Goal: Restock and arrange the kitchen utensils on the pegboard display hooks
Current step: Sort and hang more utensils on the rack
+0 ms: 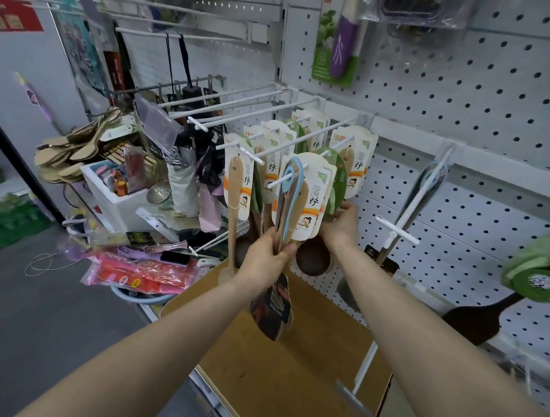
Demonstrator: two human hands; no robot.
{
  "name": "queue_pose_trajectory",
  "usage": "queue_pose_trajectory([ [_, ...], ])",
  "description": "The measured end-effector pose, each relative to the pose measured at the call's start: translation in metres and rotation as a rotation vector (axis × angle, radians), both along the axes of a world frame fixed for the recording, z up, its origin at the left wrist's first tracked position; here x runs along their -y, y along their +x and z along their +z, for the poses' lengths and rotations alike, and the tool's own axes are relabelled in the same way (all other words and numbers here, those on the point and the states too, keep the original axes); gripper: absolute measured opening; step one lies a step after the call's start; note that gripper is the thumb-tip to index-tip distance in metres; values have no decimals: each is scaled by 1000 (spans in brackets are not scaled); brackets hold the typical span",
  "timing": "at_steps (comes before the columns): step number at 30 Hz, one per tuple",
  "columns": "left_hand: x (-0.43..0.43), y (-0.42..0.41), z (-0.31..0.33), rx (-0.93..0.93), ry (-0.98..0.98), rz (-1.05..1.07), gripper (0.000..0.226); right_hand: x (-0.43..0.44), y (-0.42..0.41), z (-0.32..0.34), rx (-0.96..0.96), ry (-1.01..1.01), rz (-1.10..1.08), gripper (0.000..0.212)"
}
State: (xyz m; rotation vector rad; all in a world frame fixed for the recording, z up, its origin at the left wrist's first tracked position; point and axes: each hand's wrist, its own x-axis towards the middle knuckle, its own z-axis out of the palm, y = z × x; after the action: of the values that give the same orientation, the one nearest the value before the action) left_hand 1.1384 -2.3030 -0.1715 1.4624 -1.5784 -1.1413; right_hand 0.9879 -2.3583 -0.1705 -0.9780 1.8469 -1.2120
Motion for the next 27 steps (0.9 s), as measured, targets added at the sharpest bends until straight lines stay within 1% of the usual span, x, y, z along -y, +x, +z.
queue_pose_trajectory([
  [2,1,0,-1,0,-2,-5,36,1,-1,0,10,5,6,53],
  [4,2,-1,-2,-5,1,-13,37,0,-4,1,49,83,56,56],
  [6,2,-1,-2,-11,2,-21,39,0,-7,0,62,160,135,51],
  [9,3,-3,-3,-26,-2,-27,40,1,-8,-4,-42,100,140,40],
  [11,3,-3,-5,-35,7,-23,39,1,-7,-5,-101,114,163,37],
  [14,3,-3,-5,-36,9,-25,31,3,-6,-9,-81,165,219,35],
  [15,2,-3,-4,-39,8,-28,32,2,-6,-10,-91,169,234,35],
  [17,1,-2,-3,-35,1,-29,39,-2,-4,-12,-122,139,256,34],
  [20,-2,-1,-5,-24,-25,-2,39,-14,-4,-11,-191,64,320,33],
  [24,-9,0,-4,-44,-35,4,26,-35,0,-5,-364,-3,422,25],
  [27,-14,2,-2,-74,-52,-1,20,-48,5,-3,-385,-24,467,23],
])
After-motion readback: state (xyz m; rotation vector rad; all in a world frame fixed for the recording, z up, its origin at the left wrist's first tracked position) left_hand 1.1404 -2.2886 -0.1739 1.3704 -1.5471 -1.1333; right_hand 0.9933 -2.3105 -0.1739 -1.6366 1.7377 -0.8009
